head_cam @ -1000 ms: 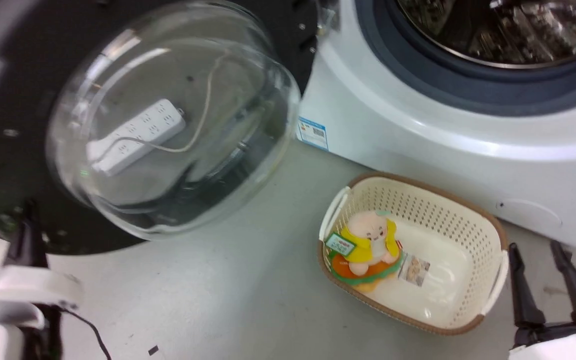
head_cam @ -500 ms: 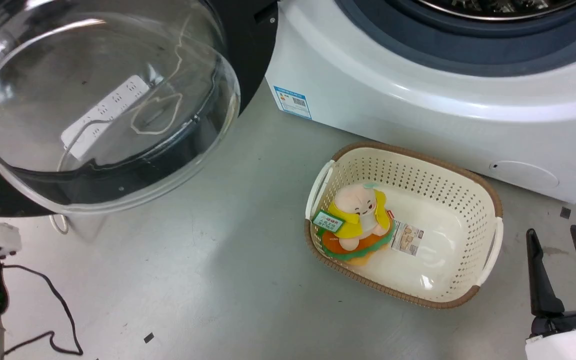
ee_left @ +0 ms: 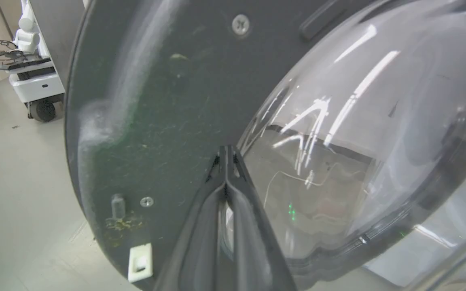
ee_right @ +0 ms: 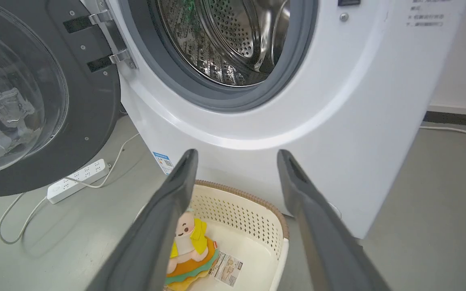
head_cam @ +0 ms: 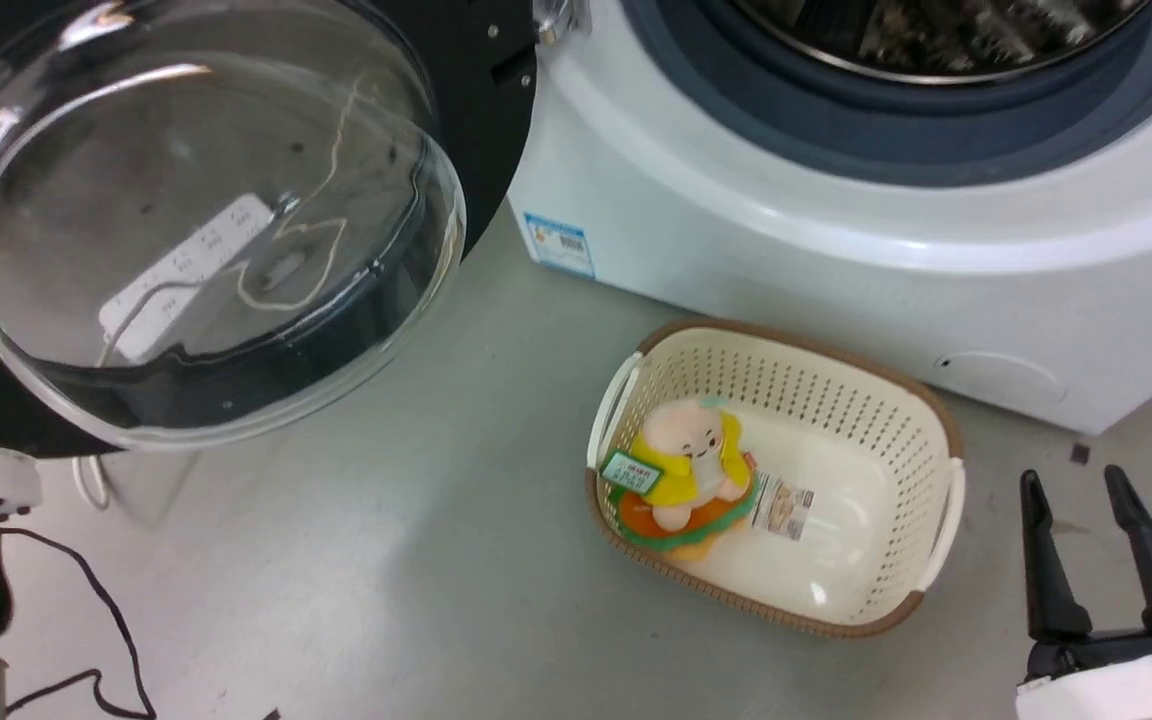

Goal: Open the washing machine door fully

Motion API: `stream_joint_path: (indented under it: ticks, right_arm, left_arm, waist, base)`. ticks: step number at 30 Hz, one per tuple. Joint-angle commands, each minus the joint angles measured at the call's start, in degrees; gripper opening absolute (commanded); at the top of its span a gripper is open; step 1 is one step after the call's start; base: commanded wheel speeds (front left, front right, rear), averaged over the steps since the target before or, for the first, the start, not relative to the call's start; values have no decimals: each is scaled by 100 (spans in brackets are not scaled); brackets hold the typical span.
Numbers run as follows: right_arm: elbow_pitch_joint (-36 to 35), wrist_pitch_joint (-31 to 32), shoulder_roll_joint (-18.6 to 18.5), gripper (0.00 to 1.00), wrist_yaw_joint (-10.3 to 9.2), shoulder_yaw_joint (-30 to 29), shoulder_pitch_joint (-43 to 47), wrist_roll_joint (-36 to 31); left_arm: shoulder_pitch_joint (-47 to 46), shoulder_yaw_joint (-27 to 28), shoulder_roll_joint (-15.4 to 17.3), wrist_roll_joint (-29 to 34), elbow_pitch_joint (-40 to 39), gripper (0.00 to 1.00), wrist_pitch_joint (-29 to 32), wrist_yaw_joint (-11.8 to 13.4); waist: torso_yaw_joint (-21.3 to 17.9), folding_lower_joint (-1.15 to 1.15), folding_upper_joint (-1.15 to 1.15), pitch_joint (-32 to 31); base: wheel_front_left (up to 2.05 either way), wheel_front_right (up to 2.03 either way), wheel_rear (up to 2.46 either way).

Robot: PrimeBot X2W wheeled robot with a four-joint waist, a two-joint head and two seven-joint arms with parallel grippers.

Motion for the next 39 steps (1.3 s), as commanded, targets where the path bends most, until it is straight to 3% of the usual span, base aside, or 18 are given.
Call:
stream_joint_path:
  ticks: [1,6,14,19,25,26,27,39]
  right_arm:
    - [65,-36,53,100,6,18,-104,44]
    - [267,-69,216,100,6,21,-129,96]
    - [90,-74,351,100,6,27,-201,93]
    - [-37,-74,420,100,6,10,-213,99]
    - [-81,-75,484,100,6,71,-119,72]
    - [-75,-75,493,100,6,71,-88,70]
    - [-68,-75,500,100,6,72,-54,67]
    - [106,-75,533,100,6,109,165,40]
  left_arm:
    - [166,9,-83,102,-232,0,-29,-28]
    - [692,-160,-481,382,-1293,0,-30,-72]
    - [1481,-916,-1219,601,-2540,0,16,-41]
    - [1959,-1436,-1623,731,-2735,0,77,17]
    - [2329,-1680,-1872,845,-2586,0,33,107]
    - [2382,-1696,-1892,893,-2549,33,21,137]
    - [2434,-1698,-1918,924,-2517,100,8,166]
    - [2883,-1725,-2108,1468,-2332,100,-30,250]
  waist:
    - [-94,0,0,-227]
    - [-267,0,0,-687]
    - [-778,0,0,-1186]
    - [-1219,0,0,-1353]
    - [-1666,0,0,-1458]
    - [-1739,0,0,-1482]
    - [-1810,0,0,-1496]
    - [-2161,0,0,-1568]
  base:
    - [0,0,0]
    - [0,0,0]
    - [0,0,0]
    - [0,0,0]
    - [0,0,0]
    - [0,0,0]
    - [0,0,0]
    - [0,0,0]
